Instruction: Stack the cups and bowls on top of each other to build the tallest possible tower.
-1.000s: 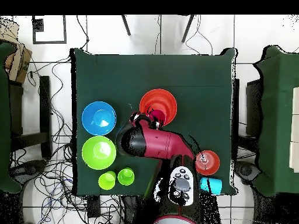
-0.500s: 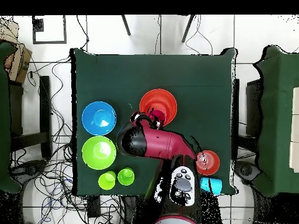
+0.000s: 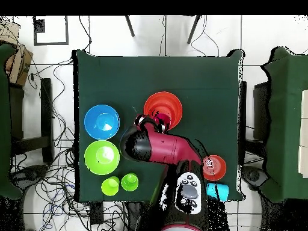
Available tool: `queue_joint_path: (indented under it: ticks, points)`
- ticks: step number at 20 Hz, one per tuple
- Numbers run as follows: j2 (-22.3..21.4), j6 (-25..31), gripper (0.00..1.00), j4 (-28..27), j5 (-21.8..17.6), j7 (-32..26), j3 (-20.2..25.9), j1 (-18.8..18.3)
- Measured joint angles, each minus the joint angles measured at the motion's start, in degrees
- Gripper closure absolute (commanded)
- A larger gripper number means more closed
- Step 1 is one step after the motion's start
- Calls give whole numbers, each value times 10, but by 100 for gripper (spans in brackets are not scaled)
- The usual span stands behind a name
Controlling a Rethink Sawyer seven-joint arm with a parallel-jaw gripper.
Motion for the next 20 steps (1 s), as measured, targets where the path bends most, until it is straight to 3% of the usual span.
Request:
queue_joint_path:
  ticks: [20]
  points:
    - [-67,93,0,0,0,0,0,0]
